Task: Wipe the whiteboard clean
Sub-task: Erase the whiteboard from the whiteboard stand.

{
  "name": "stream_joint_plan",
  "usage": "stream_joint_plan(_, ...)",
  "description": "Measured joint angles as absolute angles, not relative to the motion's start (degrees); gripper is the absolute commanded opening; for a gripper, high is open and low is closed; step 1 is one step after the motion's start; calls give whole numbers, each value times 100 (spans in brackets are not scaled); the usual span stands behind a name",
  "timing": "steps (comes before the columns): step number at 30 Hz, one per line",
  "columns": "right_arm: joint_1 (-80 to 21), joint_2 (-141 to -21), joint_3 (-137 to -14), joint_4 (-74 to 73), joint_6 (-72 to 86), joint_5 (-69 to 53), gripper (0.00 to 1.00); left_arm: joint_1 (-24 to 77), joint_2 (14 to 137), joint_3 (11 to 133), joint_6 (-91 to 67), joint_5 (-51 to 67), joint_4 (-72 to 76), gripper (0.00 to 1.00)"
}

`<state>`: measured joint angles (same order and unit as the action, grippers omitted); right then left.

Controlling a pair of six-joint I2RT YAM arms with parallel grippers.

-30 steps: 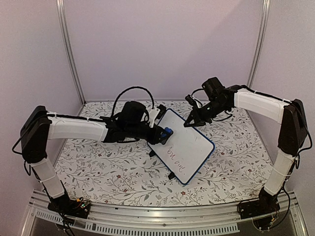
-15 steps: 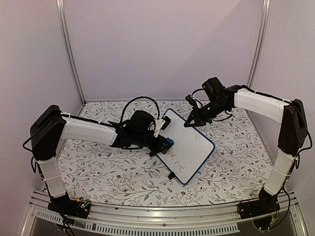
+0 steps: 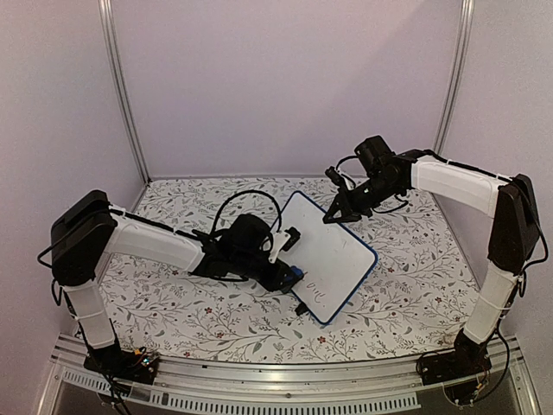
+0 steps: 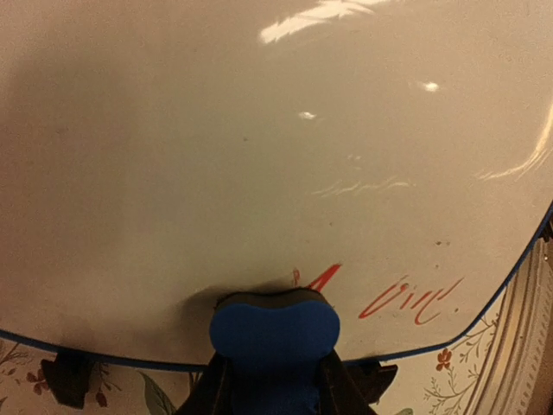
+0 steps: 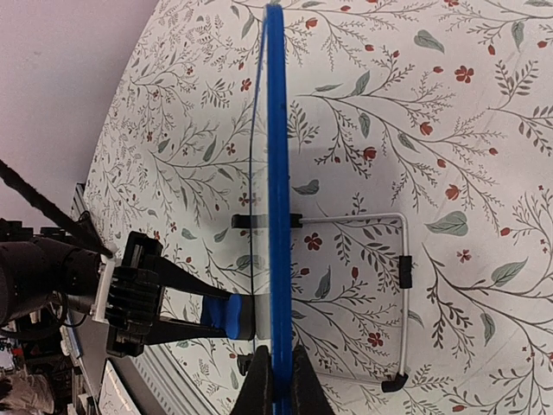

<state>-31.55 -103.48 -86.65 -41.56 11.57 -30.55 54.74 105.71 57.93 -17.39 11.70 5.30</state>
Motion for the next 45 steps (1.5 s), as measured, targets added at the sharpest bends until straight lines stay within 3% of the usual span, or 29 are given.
stream_joint_plan(23, -3157, -10346, -8665, -4154, 1155, -3059, 0, 5483, 10390, 5666, -1774, 1170, -161, 0)
stream_joint_plan(33, -3159, -10346, -8670, -4154, 1155, -3057, 0, 5478, 10267, 6816, -1153, 873, -375, 0)
stream_joint_plan(45, -3164, -10348, -8694, -4200, 1153, -3055, 0, 5524, 10731, 6792, -954, 838, -360, 0)
